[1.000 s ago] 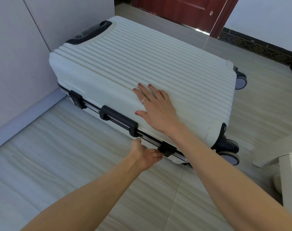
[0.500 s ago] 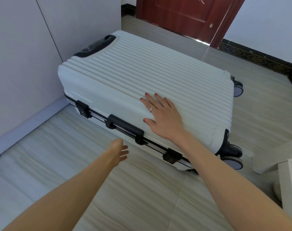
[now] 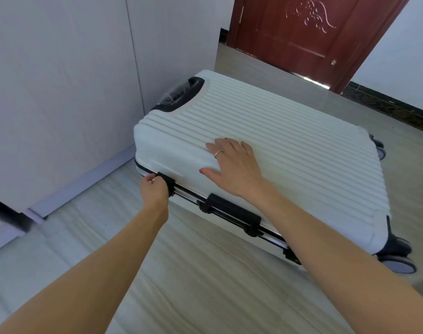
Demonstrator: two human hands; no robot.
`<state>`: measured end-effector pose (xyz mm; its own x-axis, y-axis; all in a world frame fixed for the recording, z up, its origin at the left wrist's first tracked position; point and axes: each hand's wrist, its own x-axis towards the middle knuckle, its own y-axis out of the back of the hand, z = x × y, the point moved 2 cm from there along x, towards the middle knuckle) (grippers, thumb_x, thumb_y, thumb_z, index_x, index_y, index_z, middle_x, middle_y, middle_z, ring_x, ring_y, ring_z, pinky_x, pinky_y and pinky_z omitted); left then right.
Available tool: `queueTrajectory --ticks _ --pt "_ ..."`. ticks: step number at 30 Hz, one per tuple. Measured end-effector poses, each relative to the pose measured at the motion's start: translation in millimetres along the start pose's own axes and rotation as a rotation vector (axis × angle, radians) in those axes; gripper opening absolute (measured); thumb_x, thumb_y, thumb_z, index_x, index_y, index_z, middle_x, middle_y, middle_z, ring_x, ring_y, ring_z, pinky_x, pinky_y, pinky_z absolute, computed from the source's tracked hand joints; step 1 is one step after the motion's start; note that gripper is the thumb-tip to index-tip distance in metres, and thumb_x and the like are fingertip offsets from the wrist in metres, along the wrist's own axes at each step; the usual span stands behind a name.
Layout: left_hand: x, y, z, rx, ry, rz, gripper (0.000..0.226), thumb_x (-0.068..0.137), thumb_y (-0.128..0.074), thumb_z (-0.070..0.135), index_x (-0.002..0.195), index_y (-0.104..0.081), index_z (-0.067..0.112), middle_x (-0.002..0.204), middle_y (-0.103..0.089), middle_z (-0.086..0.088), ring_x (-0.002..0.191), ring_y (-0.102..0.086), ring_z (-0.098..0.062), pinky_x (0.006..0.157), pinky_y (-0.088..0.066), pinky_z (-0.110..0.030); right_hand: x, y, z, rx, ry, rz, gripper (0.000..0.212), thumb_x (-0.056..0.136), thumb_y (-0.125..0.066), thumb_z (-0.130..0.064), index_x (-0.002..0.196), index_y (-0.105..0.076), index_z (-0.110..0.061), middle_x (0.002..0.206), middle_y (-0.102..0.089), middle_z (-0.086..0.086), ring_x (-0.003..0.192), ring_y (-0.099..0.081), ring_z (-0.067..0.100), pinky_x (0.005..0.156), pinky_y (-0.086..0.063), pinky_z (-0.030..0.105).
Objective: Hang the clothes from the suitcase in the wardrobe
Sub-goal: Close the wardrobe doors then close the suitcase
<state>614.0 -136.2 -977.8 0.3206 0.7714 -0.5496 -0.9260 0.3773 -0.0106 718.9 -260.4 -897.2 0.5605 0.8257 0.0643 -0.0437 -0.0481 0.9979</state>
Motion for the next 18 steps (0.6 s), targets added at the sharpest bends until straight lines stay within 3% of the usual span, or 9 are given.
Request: queueTrajectory --ticks 3,5,8,13,16,18 --pt "7 16 9 0.023 -0.045 -0.028 0.037 0.096 -0.031 0.010 0.131 -0.043 0.012 0.116 -0.052 -0.010 0.084 -0.049 -0.014 0.093 -0.046 -0.034 48 -10 -37 0.001 0.006 -0.076 0.069 0.094 -0.030 -0.058 0.151 -0.012 -0.023 0.159 -0.007 -0.001 0.146 -0.002 0.021 0.117 -0.002 0.050" --pt "12 26 10 0.024 -0.040 -0.032 0.039 0.097 -0.030 0.011 0.133 -0.043 0.013 0.127 -0.049 -0.008 0.099 -0.049 -0.019 0.102 -0.042 -0.039 73 -19 -46 -0.006 -0.026 -0.122 0.074 0.092 -0.027 -0.064 0.151 -0.004 -0.024 0.160 0.001 -0.002 0.147 0.004 0.022 0.116 0.002 0.055" --pt "22 43 10 0.006 -0.030 -0.001 0.040 0.098 -0.029 0.011 0.136 -0.041 0.014 0.134 -0.046 -0.008 0.110 -0.047 -0.020 0.105 -0.039 -0.040 88 -29 -50 -0.028 -0.052 -0.100 0.075 0.091 -0.027 -0.065 0.151 -0.003 -0.027 0.159 0.003 -0.006 0.147 0.004 0.021 0.115 0.000 0.057" --pt "31 57 18 0.058 -0.103 0.081 0.041 0.099 -0.028 0.016 0.140 -0.035 0.014 0.140 -0.042 -0.005 0.123 -0.042 -0.021 0.099 -0.033 -0.030 66 -29 -48 -0.021 0.001 -0.037 0.070 0.091 -0.029 -0.064 0.150 -0.010 -0.032 0.159 -0.002 -0.012 0.147 0.000 0.016 0.116 -0.001 0.053" --pt "30 53 27 0.078 -0.192 0.069 0.042 0.100 -0.028 0.021 0.142 -0.032 0.015 0.146 -0.037 -0.002 0.131 -0.038 -0.021 0.104 -0.030 -0.030 45 -25 -41 0.047 0.045 -0.006 0.066 0.088 -0.035 -0.065 0.146 -0.025 -0.035 0.156 -0.015 -0.016 0.146 -0.010 0.011 0.117 -0.005 0.047" --pt "29 49 31 0.071 -0.205 0.032 0.043 0.100 -0.029 0.021 0.143 -0.030 0.016 0.148 -0.035 -0.002 0.133 -0.035 -0.021 0.108 -0.028 -0.032 29 -20 -36 0.169 0.125 0.185 0.056 0.086 -0.038 -0.060 0.129 -0.056 -0.029 0.141 -0.047 -0.011 0.134 -0.041 0.015 0.111 -0.028 0.042"
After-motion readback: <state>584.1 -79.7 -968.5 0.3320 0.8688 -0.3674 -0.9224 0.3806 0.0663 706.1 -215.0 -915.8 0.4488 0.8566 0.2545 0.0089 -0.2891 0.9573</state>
